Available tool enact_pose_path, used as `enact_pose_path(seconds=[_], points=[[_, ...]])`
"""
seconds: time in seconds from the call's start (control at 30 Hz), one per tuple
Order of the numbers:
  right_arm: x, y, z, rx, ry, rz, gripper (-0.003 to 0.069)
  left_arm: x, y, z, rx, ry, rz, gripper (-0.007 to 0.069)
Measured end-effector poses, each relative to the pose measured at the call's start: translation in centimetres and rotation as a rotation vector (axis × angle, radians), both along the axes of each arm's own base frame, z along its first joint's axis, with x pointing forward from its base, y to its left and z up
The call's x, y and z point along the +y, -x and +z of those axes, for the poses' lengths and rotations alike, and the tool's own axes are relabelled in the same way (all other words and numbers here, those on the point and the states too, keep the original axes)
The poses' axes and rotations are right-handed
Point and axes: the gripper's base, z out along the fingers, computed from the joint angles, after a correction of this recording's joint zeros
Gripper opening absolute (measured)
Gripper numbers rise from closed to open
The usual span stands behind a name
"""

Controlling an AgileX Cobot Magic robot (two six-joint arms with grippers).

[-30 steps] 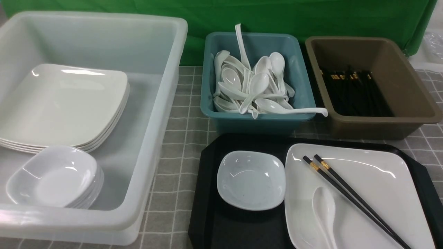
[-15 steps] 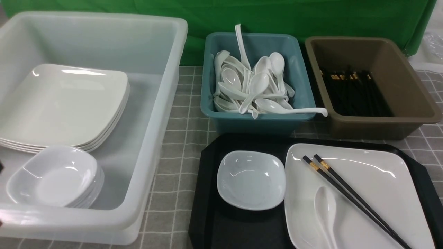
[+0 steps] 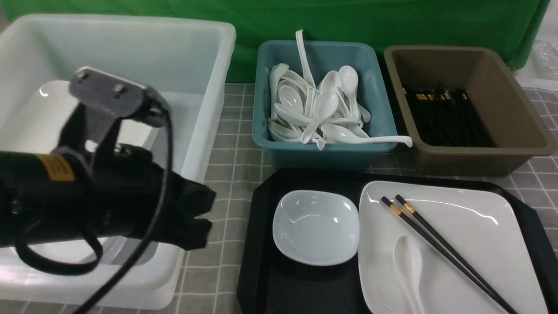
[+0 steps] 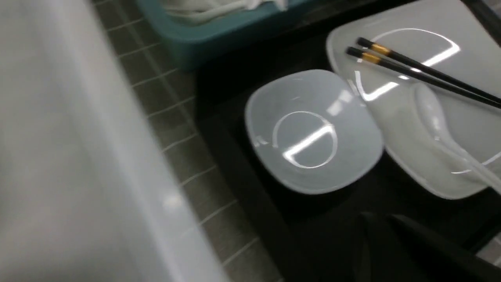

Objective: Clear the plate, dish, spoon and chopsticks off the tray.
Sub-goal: Use the right arm to grab a pair of chopsticks from the plate

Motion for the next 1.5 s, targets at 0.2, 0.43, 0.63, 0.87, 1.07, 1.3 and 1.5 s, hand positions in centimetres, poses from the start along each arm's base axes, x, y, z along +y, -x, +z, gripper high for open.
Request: enact_pose_path(seconds=[0.2,0.43,0.63,0.87,1.07,1.3,1.5], points=[[0.1,-0.3,1.2,-0.125,-0.280,-0.058,0.0240,-1.1,1.3,1.9,-0.087,0.036,-0.082,0.0021],[0.0,-0.4,2.6,-0.235,-0.712,-0.125,0.0201,0.5,3.1,4.0,-0.205,0.041,-0.090,0.0021],[1.3,-1.6,7.3,0.070,-0.440,0.032,0.0133,0.6,3.3,3.7,-0.185,0.018,-0.101,0.0021],[4.5,-9.2,11.2,0.711,0.002,0.306,0.0139,0.8,3.6,4.0,-0.205,0.014,-0.112,0.0021],[6.7,-17.5,7.4,0.935,0.141,0.392,0.0265,2.0,5.5,5.2,-0.243,0.049,-0.123,0.0021],[8.1,-23.0,2.6,1.069,0.192,0.434,0.0448,3.4,7.6,6.0,-0.268,0.065,-0.143,0.0021],[8.5,-25.0,-0.3,1.076,0.217,0.450,0.0465,3.6,8.2,5.9,-0.248,0.057,-0.158,0.0021]])
